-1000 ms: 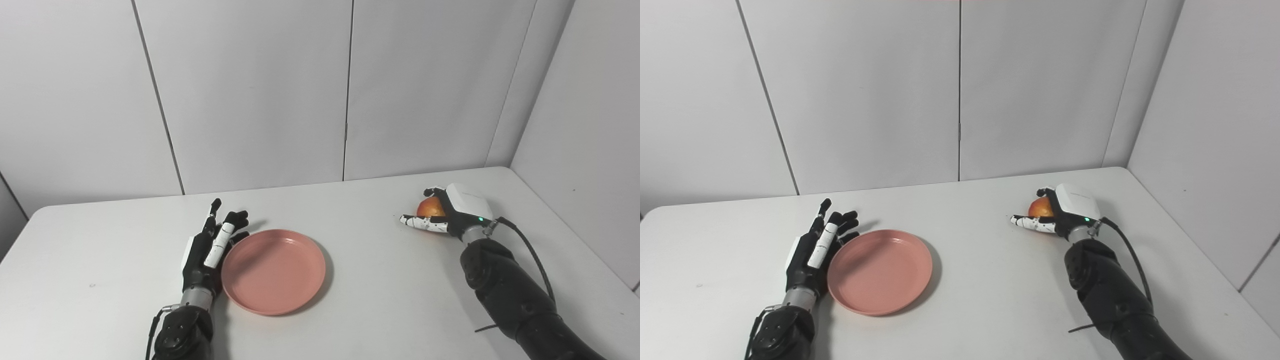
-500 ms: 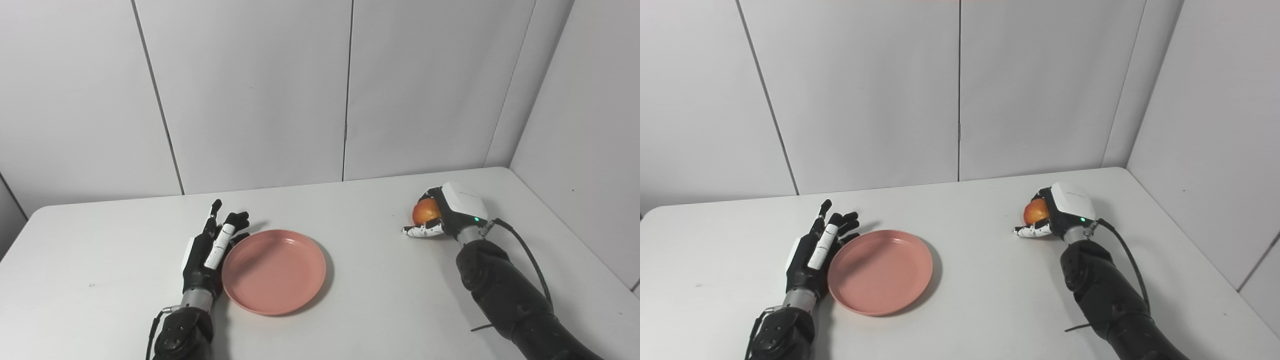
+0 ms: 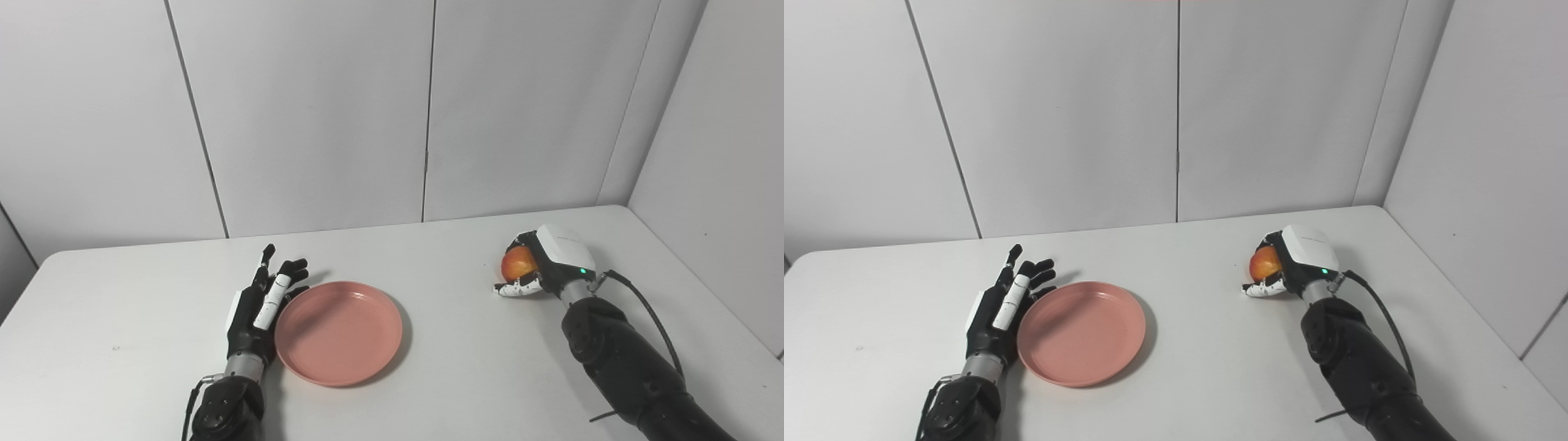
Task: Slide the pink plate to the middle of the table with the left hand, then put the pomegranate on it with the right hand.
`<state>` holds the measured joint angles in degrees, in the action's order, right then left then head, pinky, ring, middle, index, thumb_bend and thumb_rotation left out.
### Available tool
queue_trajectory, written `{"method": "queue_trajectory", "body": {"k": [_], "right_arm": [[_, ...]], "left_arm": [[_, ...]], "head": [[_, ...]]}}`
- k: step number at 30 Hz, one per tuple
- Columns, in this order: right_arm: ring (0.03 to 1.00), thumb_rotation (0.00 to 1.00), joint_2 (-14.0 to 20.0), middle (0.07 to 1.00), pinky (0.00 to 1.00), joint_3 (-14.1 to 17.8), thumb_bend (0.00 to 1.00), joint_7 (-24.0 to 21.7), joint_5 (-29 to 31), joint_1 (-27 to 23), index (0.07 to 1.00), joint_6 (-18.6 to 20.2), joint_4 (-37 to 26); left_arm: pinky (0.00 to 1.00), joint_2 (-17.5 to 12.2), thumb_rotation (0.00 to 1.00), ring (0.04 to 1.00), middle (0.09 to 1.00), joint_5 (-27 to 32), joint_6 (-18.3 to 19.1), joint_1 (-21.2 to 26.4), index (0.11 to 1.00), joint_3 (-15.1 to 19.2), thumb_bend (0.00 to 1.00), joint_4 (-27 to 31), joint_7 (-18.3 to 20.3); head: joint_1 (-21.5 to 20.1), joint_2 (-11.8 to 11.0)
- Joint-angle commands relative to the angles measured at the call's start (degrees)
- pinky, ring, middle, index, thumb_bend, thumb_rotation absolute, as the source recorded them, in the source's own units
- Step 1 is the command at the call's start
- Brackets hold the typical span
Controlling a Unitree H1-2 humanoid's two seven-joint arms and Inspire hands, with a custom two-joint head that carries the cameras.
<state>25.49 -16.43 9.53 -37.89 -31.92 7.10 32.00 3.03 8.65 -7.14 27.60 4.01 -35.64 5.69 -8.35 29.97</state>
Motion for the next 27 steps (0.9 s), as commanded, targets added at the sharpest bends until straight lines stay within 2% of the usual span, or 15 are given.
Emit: {"method": "queue_trajectory", "body": {"k": [1, 11, 14, 16, 19, 22, 24, 27], "right_arm": [[0.227, 0.00, 1.07, 0.469, 0.17, 0.97, 0.53, -0.15, -0.13, -1.69, 0.480, 0.28, -3.88], [0.230, 0.00, -0.39, 0.470, 0.18, 2.25, 0.53, -2.88, -0.44, -2.50, 0.480, 0.51, -13.84], [0.230, 0.00, -0.91, 0.406, 0.18, 2.67, 0.53, -3.91, -0.20, -2.63, 0.501, 0.53, -17.03], [0.234, 0.00, -1.42, 0.456, 0.18, 3.27, 0.53, -4.41, 0.46, -2.60, 0.485, 0.09, -18.83], [0.218, 0.00, -2.15, 0.469, 0.16, 4.19, 0.53, -4.76, 1.78, -2.43, 0.480, -1.25, -20.98], [0.257, 0.00, -2.82, 0.423, 0.19, 4.35, 0.53, -5.51, 1.99, -2.02, 0.505, -1.33, -23.98], [0.318, 0.00, -3.60, 0.435, 0.25, 4.52, 0.53, -6.38, 2.46, -1.75, 0.515, -0.52, -26.05], [0.309, 0.00, -4.62, 0.427, 0.24, 4.54, 0.53, -7.37, 2.41, -1.39, 0.516, 0.23, -28.30]], "left_arm": [[0.70, 1.35, 0.65, 0.783, 0.760, 0.14, 1.56, -3.21, 0.996, -0.25, 0.88, -3.35, -0.44], [0.69, 1.58, 0.66, 0.783, 0.768, -0.61, 0.66, -2.92, 0.997, -0.66, 0.86, -4.06, -1.21], [0.69, 1.71, 0.66, 0.785, 0.769, -0.59, 0.25, -2.70, 0.994, -0.74, 0.86, -4.60, -1.18], [0.70, 1.84, 0.67, 0.786, 0.769, -0.54, 0.06, -2.61, 0.994, -0.78, 0.87, -4.86, -1.12], [0.70, 2.04, 0.67, 0.785, 0.759, -0.76, 0.24, -2.69, 0.995, -0.96, 0.87, -4.58, -1.35], [0.70, 2.32, 0.67, 0.784, 0.763, -1.10, 0.23, -2.88, 0.997, -1.14, 0.85, -4.25, -1.64], [0.69, 2.54, 0.67, 0.781, 0.759, -1.30, 0.25, -2.98, 0.998, -1.12, 0.85, -4.14, -1.87], [0.69, 2.79, 0.68, 0.779, 0.757, -1.56, 0.09, -3.11, 0.999, -1.16, 0.87, -4.10, -2.05]], "head": [[0.05, 0.04], [0.91, -0.07], [1.80, -0.02], [2.50, 0.06], [3.02, 0.19], [3.93, 0.04], [4.41, -0.01], [5.29, -0.32]]}}
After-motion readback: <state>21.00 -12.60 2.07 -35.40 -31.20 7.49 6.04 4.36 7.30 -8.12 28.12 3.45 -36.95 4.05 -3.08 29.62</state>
